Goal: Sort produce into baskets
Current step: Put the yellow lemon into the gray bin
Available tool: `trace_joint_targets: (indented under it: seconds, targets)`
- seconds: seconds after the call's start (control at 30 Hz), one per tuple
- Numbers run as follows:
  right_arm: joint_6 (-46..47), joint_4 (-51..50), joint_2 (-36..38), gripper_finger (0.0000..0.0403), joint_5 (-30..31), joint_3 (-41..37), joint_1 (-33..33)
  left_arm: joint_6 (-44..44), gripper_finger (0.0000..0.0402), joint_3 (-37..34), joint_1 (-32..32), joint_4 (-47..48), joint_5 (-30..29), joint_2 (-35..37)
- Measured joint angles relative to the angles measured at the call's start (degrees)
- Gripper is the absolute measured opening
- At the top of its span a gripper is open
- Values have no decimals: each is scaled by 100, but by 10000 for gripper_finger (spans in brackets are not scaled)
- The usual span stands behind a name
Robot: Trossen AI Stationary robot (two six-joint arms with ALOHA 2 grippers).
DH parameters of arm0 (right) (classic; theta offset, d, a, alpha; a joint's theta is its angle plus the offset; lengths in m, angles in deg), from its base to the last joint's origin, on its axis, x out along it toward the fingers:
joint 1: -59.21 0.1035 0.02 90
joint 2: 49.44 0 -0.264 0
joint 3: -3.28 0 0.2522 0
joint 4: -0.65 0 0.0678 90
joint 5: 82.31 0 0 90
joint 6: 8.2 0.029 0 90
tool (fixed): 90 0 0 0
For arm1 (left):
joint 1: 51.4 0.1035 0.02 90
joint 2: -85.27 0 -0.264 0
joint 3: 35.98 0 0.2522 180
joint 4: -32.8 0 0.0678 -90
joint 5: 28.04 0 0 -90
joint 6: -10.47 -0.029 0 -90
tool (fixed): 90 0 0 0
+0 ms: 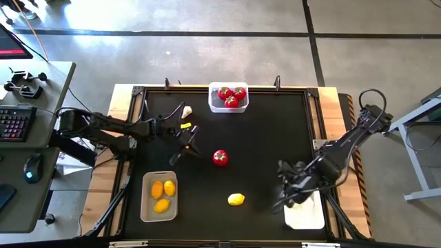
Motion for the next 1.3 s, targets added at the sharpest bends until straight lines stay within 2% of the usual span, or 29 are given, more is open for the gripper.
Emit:
trace_joint_targets:
  seconds: [0.1, 0.17, 0.3, 0.4, 0.57, 0.7, 0.9, 1.13, 1.3]
  targets:
    - [-1088, 938, -209, 120, 612, -141, -288, 0, 1, 2, -44, -41, -109, 74]
    - [-1933, 1515, -490, 125, 813, -187, -504, 25, 1, 1, -49, -32, -113, 131]
    - [-3398, 2854, -1242, 156, 807, -230, -864, 214, 1, 2, -47, -34, -113, 177]
    - [-3967, 3664, -1807, 197, 767, -230, -1069, 300, 1, 2, -47, -30, -155, 177]
    - [-4333, 3985, -2456, 263, 474, -237, -1233, 342, 1, 2, -51, 1, -399, 174]
    - [-4587, 4013, -2653, 290, 469, -237, -1213, 343, 1, 2, -51, 18, -461, 174]
    - [-4710, 4125, -2644, 293, 465, -237, -1173, 343, 1, 2, -51, 20, -461, 174]
    - [-4703, 4905, -2644, 293, 312, -234, -1156, 343, 1, 2, -51, 53, -459, 172]
    - [-4804, 4993, -2829, 293, 256, -234, -1174, 358, 1, 2, -58, 64, -459, 172]
